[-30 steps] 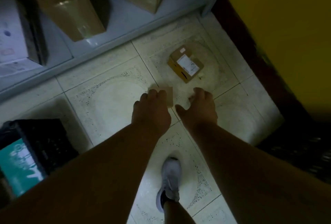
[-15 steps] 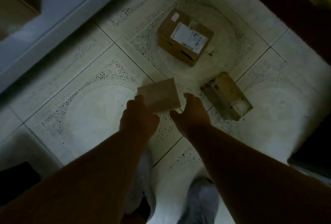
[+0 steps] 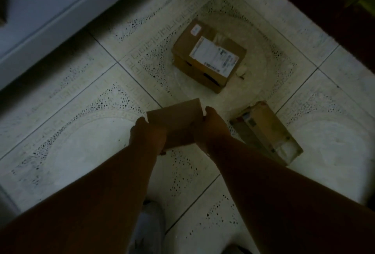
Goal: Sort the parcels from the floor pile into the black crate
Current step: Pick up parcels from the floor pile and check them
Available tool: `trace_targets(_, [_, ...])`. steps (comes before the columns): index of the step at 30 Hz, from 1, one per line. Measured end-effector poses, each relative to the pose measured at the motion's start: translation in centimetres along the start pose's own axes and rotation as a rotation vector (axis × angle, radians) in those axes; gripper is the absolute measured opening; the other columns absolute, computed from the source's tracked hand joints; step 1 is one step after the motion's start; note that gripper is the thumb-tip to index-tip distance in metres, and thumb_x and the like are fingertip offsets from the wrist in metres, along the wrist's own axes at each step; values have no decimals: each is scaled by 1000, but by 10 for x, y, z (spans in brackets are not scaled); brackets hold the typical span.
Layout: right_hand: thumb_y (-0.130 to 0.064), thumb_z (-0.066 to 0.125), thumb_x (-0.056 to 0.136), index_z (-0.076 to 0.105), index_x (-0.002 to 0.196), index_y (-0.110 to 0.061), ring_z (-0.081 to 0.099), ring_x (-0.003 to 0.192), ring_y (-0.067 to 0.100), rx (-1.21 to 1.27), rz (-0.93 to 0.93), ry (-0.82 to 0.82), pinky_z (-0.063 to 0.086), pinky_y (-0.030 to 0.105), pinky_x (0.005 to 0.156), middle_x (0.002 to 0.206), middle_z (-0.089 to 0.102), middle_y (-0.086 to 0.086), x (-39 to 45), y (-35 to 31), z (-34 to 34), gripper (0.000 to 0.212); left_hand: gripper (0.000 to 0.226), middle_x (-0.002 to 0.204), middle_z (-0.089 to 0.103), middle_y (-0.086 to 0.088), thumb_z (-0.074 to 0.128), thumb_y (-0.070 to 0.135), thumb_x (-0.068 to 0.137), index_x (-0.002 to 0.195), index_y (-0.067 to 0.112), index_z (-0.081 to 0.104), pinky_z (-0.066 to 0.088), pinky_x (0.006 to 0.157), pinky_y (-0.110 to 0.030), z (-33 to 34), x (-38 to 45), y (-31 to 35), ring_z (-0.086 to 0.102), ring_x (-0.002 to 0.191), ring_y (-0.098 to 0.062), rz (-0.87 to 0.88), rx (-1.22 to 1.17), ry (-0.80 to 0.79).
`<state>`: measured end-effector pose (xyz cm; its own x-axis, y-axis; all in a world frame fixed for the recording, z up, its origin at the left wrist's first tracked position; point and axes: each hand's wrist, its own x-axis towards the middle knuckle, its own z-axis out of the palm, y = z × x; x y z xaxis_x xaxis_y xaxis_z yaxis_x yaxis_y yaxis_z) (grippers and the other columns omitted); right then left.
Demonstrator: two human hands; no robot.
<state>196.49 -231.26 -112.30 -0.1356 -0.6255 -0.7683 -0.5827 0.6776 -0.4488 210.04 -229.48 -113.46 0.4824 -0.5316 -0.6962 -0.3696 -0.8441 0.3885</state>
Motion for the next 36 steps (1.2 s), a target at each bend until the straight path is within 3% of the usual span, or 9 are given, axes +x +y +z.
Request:
trace_targets(3, [-46,50,96,51,132,-23,64,95,22,190,-11,86,58,40,77,125,60,9,-15,-18,-18,43,44,124,59,-19,39,40,101,130,8,52,48,85,-37,-25,-7,19,59,109,-34,96,-225,0])
trace_targets(8, [-75,40,84,58,96,-26,62,91,24,485,0,226,53,45,83,103,65,3,-86,-70,-58,54,64,135,52,-15,38,61,94,140,17,40,56,86,-50,-98,-66,62,58,114,-35,-9,-617,-52])
trace_targets(12, [-64,52,88,62,91,-33,61,83,15,513,-135,231,46,31,66,92,65,-4,-169,-114,-89,32,74,130,54,-15,48,67,86,139,16,41,59,80,-45,-162,-133,83,65,100,-30,13,-622,-16])
trace_targets(18, [-25,65,91,71,114,-26,64,97,11,495,-351,-15,49,24,80,108,70,-5,-303,-168,-128,23,75,120,63,-5,54,75,76,130,23,53,57,83,-48,-271,-236,68,65,102,-34,-162,-1083,-80])
trace_targets(20, [-8,61,91,67,120,-14,63,101,15,510,-379,-139,50,25,77,115,67,3,-345,-179,-129,30,72,111,67,-5,62,74,70,122,23,57,57,82,-48,-304,-266,50,67,96,-33,-189,-1214,-30])
trace_targets(24, [-8,60,91,63,95,-15,60,108,38,426,-328,-303,52,55,93,109,64,11,-411,-181,-98,9,50,106,65,-10,73,52,70,108,23,61,57,78,-44,-352,-323,-15,66,93,-28,-149,-1160,125])
trace_targets(28, [-37,73,83,62,105,-20,69,98,27,410,-267,-393,60,44,80,109,68,5,-460,-159,-41,30,47,89,71,-14,71,23,62,106,17,57,58,65,-40,-364,-368,-92,71,74,-26,-202,-1365,134])
trace_targets(31, [-41,77,78,60,109,-25,73,85,18,305,-304,-438,61,34,70,102,72,-1,-486,-135,5,39,55,107,71,-18,65,13,67,121,15,55,57,80,-50,-359,-389,-157,71,92,-34,-239,-1444,31])
trace_targets(36, [-34,70,71,63,103,-26,67,99,24,157,-387,-424,55,49,90,104,71,-1,-529,-112,88,34,40,108,73,-10,70,23,81,119,16,59,55,85,-47,-386,-404,-267,71,97,-29,-195,-1385,-87])
